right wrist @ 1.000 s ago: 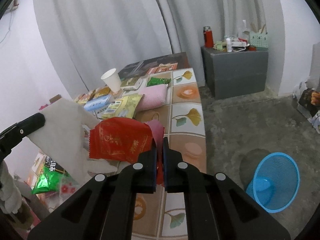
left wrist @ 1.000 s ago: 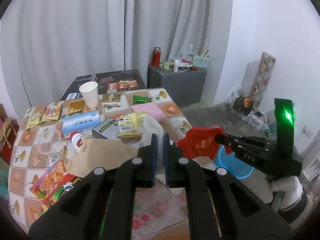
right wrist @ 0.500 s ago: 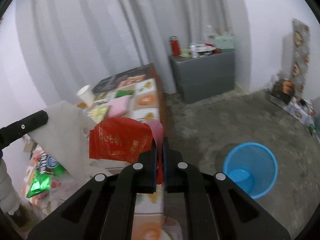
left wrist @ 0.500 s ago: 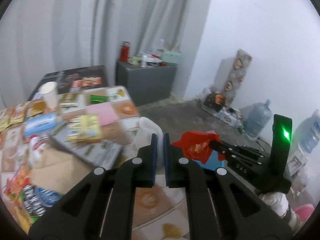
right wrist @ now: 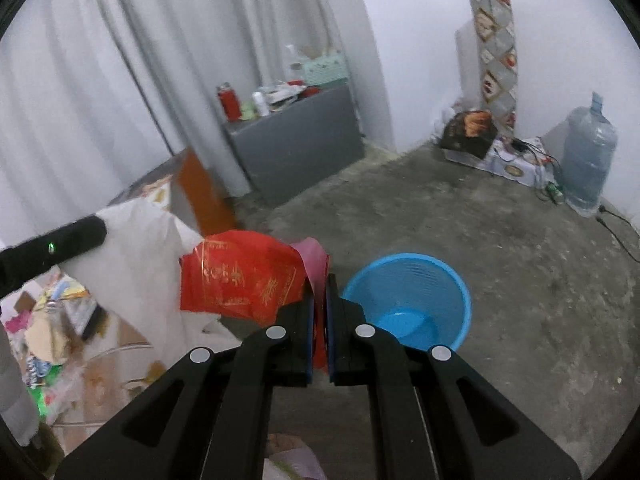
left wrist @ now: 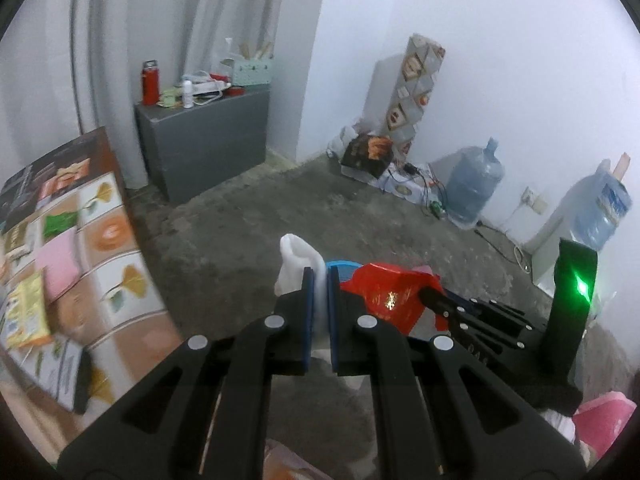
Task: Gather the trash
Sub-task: 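Carry tissue and red wrappers to the blue wastebasket and open both tools, then move both tools back over the table toward the snack packets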
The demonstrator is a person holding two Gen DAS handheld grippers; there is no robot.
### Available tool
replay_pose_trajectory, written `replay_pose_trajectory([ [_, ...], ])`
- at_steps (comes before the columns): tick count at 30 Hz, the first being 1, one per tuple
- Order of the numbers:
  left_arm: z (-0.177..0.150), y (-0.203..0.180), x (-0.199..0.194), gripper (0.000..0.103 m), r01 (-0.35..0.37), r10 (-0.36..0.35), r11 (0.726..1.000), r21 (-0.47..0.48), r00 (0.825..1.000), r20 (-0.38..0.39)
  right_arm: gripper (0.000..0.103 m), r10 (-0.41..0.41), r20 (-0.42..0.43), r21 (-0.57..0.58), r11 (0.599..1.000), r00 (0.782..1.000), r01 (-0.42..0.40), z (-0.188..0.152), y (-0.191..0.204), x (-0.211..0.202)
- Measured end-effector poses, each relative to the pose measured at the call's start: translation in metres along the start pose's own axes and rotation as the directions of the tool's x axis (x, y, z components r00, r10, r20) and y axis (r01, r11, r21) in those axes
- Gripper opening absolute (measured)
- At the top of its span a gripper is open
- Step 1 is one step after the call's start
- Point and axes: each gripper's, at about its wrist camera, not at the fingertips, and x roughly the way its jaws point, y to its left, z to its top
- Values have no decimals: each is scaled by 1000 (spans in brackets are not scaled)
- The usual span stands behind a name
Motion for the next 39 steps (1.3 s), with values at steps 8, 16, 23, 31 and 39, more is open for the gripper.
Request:
replay_pose_trajectory([
  [8, 10, -13, 91, 5, 14, -14, 1000, 1, 992, -122, 5, -58, -106, 27, 998, 993, 61, 1, -40, 66],
  [16, 17, -17, 184, 5, 1, -4, 1000, -14, 973, -230, 6, -87, -241, 51, 994, 967, 102, -1, -73, 143],
  [23, 10, -12, 246, 14, 15, -31, 998, -58, 961, -275, 19, -173, -309, 92, 973, 935, 211, -12, -112, 201],
  [31, 4, -25, 241, 44, 52, -63, 997, -49, 966, -251, 46, -213, -342, 126, 955, 915, 269, -39, -139, 208],
  [39, 7, -40, 168, 65, 97, -96, 995, 0, 986, -134, 48, -176, -189, 91, 976, 966, 196, -42, -107, 140],
])
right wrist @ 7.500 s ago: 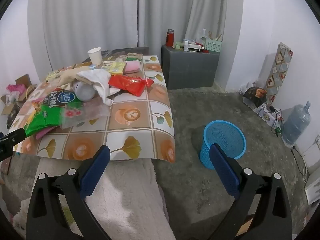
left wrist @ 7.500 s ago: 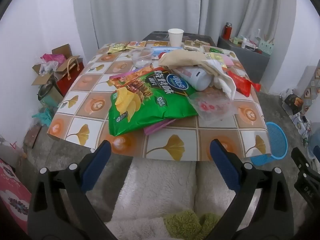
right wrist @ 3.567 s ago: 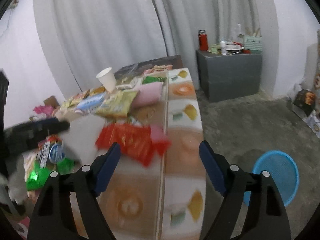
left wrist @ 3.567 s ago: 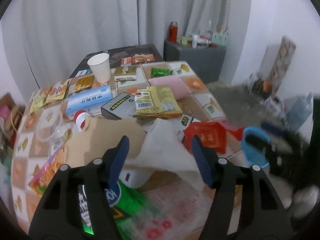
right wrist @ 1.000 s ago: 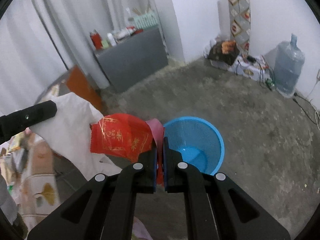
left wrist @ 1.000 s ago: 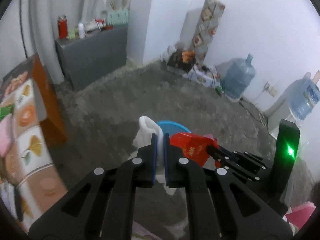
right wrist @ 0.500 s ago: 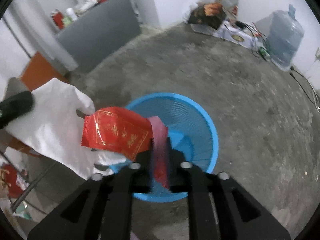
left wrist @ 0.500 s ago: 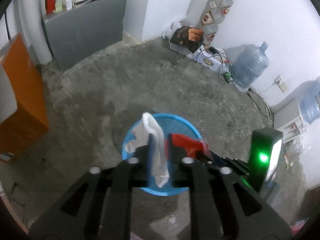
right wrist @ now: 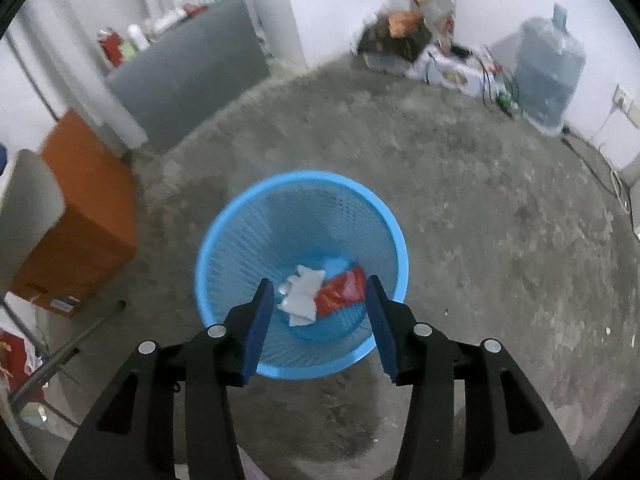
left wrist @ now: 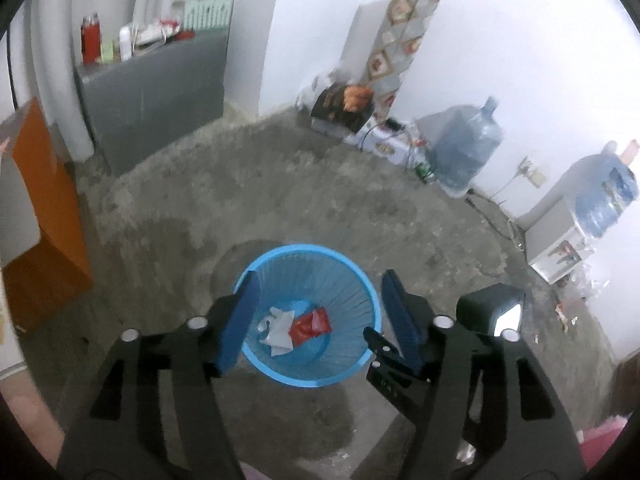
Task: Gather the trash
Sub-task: 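Move both tools back over the table toward the snack packets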
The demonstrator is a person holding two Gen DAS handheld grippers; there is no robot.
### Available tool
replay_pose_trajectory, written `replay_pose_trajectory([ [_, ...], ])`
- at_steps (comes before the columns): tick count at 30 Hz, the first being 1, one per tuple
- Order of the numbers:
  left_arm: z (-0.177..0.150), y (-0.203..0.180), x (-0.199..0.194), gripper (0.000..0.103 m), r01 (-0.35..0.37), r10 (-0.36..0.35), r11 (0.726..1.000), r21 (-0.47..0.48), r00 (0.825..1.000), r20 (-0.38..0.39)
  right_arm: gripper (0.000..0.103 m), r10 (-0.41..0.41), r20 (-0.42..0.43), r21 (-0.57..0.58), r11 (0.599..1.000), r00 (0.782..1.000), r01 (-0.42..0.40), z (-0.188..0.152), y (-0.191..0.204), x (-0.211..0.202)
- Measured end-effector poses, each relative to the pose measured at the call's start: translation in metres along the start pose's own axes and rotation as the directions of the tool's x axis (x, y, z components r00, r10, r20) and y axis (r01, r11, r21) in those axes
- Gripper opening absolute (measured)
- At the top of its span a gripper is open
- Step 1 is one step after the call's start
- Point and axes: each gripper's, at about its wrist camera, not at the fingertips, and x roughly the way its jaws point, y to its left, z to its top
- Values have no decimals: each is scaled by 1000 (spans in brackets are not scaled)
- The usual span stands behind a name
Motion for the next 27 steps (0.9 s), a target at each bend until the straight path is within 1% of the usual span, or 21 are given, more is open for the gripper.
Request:
replay_pose_trajectory([
  [2, -4, -2, -27, 68, 0, 0, 1000, 5, 999, 35, 53, 9, 45, -15, 1000, 999, -9, -5, 6, -22],
  [4, -8, -1, -52, 74, -8, 8, 1000, -4, 997, 71, 57, 28, 103, -41, 999, 994, -24, -10, 16, -50],
  [6, -14, 0, -84, 77, -16, 18, 1000, -11, 993, 120, 64, 39, 164, -70, 997, 986, -28, -16, 26, -80],
  [7, -18, 1, -100, 80, -23, 25, 1000, -15, 989, 146, 66, 44, 182, -79, 996, 982, -30, -19, 29, -89],
  [12, -36, 5, -164, 87, -41, 47, 999, -30, 971, 236, 82, 61, 298, -124, 992, 952, -25, -32, 50, -151],
  [15, -53, 10, -199, 90, -66, 76, 997, -47, 958, 275, 89, 66, 356, -149, 989, 932, -14, -39, 65, -182],
  [17, -63, 16, -216, 90, -73, 90, 995, -70, 953, 289, 93, 73, 383, -160, 987, 921, -12, -44, 74, -199],
  [18, -68, 19, -224, 90, -79, 100, 994, -82, 950, 295, 93, 87, 397, -172, 985, 914, -19, -47, 80, -209],
  [20, -80, 27, -243, 91, -92, 121, 990, -107, 943, 310, 96, 107, 406, -191, 981, 908, -30, -51, 89, -222],
  [23, -99, 39, -268, 92, -112, 154, 983, -145, 933, 325, 96, 162, 405, -244, 968, 900, -64, -60, 106, -241],
  [25, -112, 51, -283, 92, -125, 180, 976, -177, 924, 336, 96, 199, 408, -283, 955, 891, -83, -65, 120, -255],
  [27, -133, 67, -307, 92, -150, 219, 966, -211, 908, 357, 96, 240, 421, -320, 942, 875, -105, -70, 132, -271],
])
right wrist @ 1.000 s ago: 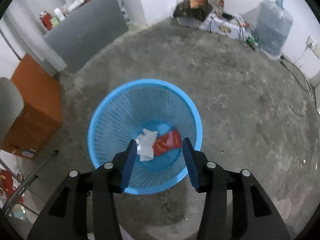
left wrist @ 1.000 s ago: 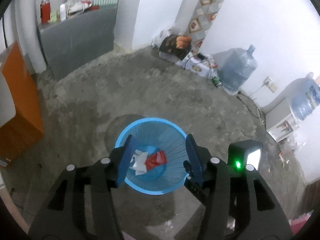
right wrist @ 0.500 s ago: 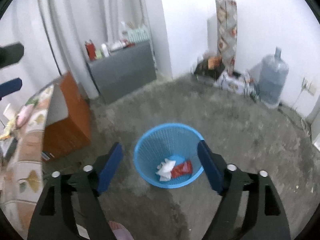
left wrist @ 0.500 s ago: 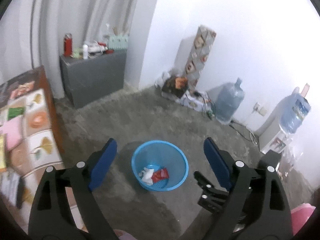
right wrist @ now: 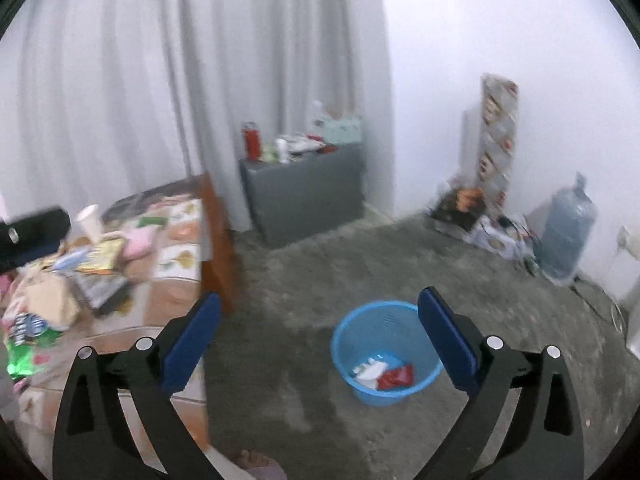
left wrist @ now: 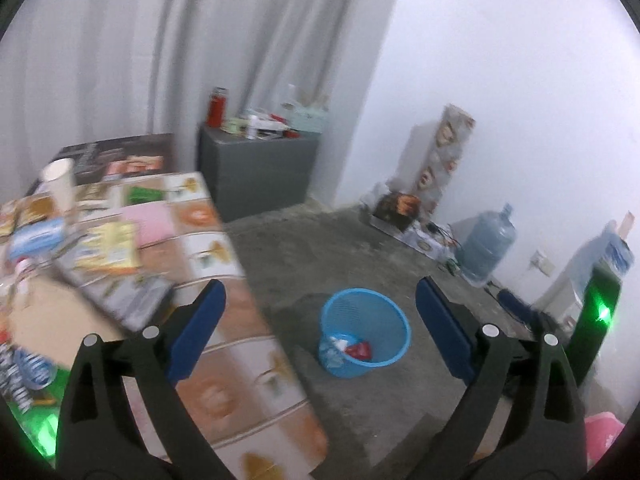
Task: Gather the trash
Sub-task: 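Move both tools back over the table toward the snack packets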
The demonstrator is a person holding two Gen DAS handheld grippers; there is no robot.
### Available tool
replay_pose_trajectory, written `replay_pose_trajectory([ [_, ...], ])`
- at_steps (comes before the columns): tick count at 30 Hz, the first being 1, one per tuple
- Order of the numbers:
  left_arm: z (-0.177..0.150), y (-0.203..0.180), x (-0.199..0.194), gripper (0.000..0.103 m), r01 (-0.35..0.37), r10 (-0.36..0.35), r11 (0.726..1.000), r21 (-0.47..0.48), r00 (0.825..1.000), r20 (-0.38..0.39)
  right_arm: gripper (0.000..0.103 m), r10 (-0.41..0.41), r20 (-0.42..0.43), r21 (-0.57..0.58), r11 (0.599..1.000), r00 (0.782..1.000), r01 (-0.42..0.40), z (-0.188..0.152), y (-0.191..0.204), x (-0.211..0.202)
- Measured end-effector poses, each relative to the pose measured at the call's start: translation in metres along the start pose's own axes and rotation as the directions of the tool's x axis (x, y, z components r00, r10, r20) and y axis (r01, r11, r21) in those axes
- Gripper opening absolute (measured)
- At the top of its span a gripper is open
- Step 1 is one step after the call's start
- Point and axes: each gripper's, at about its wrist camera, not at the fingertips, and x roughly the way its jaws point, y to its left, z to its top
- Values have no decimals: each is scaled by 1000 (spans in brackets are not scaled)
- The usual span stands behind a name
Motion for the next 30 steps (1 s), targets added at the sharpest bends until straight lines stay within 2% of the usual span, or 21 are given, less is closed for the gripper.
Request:
replay_pose_trajectory([
  [4, -16, 41, -48, 92, -73, 75, 997, -34, 996, 45, 96, 138, 15, 0, 990, 990, -138, 13, 26, -14],
  [7, -29, 75, -90, 92, -155, 159, 986, -64, 984, 79, 96, 246, -2, 3, 969, 969, -246, 18, 53, -16],
  [11, -47, 120, -139, 92, -263, 282, 954, -146, 951, 128, 96, 359, -62, -12, 933, 931, -360, 21, 98, -7],
  [14, -56, 154, -163, 92, -306, 341, 924, -231, 931, 130, 96, 421, -113, -16, 905, 900, -425, 21, 132, 1],
  [15, -59, 164, -168, 92, -312, 351, 914, -258, 928, 123, 96, 451, -138, 2, 890, 882, -455, 21, 141, 5],
  [17, -63, 180, -176, 92, -320, 363, 904, -284, 925, 112, 96, 487, -183, 35, 871, 854, -489, 21, 159, 14],
  [18, -65, 187, -182, 92, -322, 365, 901, -290, 924, 110, 96, 494, -197, 37, 867, 847, -497, 22, 166, 17],
  [21, -66, 194, -190, 92, -317, 360, 906, -281, 926, 117, 96, 488, -225, 17, 868, 844, -497, 27, 183, 26],
  [30, -53, 205, -183, 92, -237, 277, 939, -248, 951, 139, 96, 523, -308, 69, 845, 795, -530, 57, 214, 63],
])
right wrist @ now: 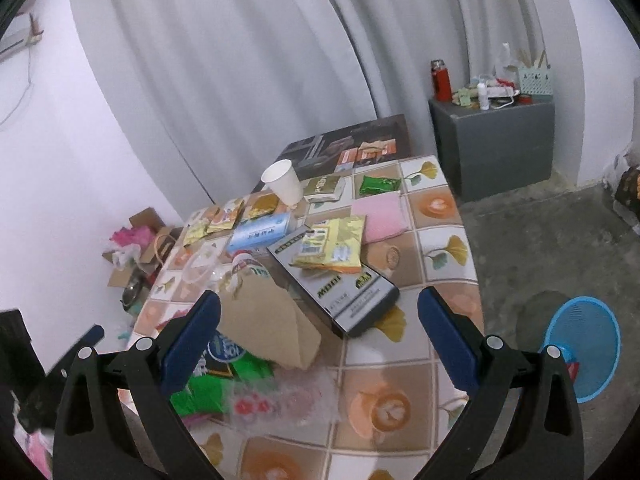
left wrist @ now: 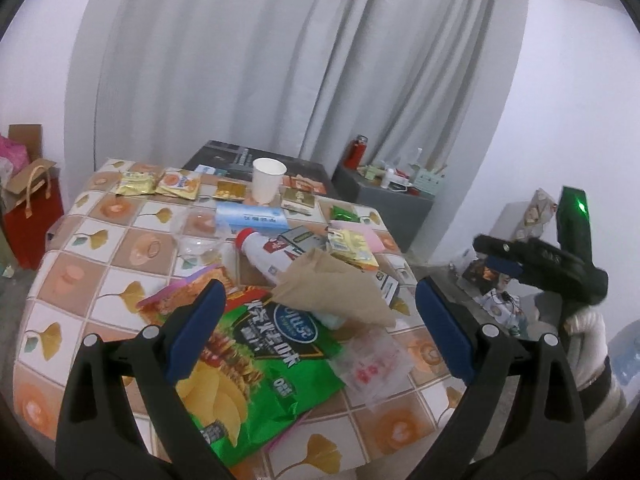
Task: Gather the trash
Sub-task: 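Move both tools back over the table toward the snack packets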
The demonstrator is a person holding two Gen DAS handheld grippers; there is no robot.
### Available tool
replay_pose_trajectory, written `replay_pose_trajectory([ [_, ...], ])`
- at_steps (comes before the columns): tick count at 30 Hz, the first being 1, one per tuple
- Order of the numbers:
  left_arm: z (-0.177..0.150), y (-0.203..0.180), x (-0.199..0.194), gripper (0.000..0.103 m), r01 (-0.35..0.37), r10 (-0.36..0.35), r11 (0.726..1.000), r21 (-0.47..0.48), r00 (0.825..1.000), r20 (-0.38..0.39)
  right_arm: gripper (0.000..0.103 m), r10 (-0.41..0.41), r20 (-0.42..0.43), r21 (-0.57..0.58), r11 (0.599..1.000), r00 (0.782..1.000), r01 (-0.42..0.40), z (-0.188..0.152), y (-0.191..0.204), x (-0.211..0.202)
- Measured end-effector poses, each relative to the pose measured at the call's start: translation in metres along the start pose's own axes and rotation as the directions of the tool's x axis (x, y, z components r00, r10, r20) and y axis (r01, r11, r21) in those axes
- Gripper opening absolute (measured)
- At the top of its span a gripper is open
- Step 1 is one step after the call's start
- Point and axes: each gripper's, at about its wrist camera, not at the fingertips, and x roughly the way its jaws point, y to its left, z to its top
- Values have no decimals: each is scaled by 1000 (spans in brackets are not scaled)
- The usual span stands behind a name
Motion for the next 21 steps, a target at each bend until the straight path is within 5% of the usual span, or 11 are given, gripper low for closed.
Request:
replay_pose_trajectory([
  [6, 17, 17, 13, 92, -13, 13, 1000, -22, 1000, -14, 96, -5, -45, -9, 1000, 999, 4, 27, 3, 22],
  [11, 46, 48, 33, 86, -101, 100, 994, -39, 994, -41, 96, 12, -71, 1, 1000, 997, -12, 46, 2, 45],
  [16, 70, 105, 75, 77, -199, 178, 973, -116, 969, -172, 95, 55, -123, 91, 995, 991, -43, 62, -16, 79],
  [21, 78, 161, 132, 70, -210, 131, 953, -220, 937, -325, 90, 85, -211, 178, 983, 974, -47, 71, -34, 130],
])
